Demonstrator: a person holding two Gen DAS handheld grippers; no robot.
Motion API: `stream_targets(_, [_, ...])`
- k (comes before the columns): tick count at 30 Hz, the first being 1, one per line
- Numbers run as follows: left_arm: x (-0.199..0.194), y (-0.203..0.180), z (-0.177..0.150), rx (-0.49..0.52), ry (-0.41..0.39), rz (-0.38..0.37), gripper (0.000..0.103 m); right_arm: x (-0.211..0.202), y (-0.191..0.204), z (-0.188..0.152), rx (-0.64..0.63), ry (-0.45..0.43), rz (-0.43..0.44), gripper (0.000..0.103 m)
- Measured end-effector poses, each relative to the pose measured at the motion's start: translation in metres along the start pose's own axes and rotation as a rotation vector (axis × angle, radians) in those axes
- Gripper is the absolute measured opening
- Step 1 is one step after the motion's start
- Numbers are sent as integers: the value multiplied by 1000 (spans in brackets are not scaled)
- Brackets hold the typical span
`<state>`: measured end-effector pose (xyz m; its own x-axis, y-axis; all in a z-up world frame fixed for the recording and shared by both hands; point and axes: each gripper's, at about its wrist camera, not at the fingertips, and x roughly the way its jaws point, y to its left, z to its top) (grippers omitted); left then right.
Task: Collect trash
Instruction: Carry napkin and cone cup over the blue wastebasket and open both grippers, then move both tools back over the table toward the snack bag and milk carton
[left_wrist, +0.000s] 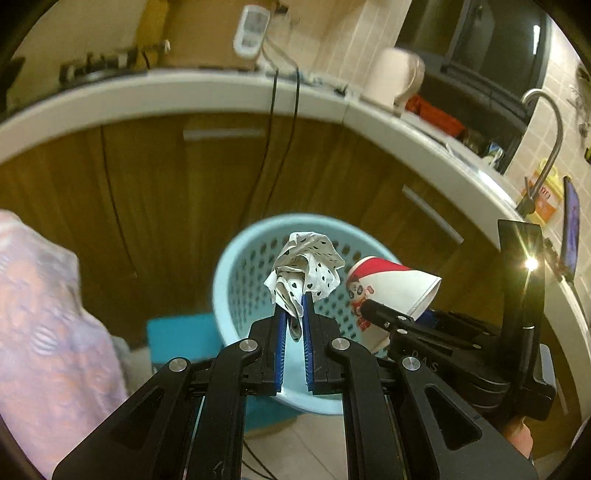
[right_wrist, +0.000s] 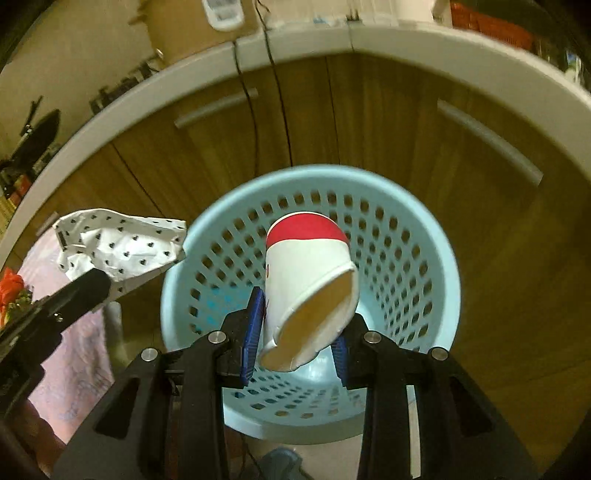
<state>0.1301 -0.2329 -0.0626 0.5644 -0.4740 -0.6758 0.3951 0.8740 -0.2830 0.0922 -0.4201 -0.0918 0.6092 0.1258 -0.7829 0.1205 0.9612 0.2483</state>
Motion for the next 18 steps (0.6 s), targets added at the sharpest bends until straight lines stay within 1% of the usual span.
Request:
stream_targets(3, [9, 4, -2, -11, 28, -3, 10, 10, -2, -1, 4, 33, -5, 32])
stream_targets(4, [12, 4, -1, -12, 38, -3, 16, 11, -2, -1, 4, 37, -4, 32])
stream_targets(5, [13, 5, -1, -13, 46, 6, 19, 11, -2, 0, 3, 39, -4, 32])
stream_targets(6, [13, 6, 0, -16, 49, 14, 34, 12, -1, 1, 2, 44, -1, 32])
stream_targets(7, [12, 8, 0, -21, 47, 14, 44, 13, -1, 2, 3, 46, 4, 32])
stream_targets(8, [11, 8, 0, -21, 39, 17, 45, 14, 0, 4, 4, 46, 9, 33])
stream_targets(9, [9, 9, 1, -18, 37, 22, 46, 13, 0, 6, 4, 44, 8, 36])
stream_targets(10, [8, 9, 1, -15, 38, 26, 48, 12, 0, 6, 3, 41, 4, 43])
stream_targets(12, [2, 12, 1, -18, 33, 26, 49, 9, -1, 6, 2, 32, -1, 46])
stream_targets(18, [-16, 14, 2, -21, 1, 29, 50, -1, 4, 9, -9, 9, 4, 46])
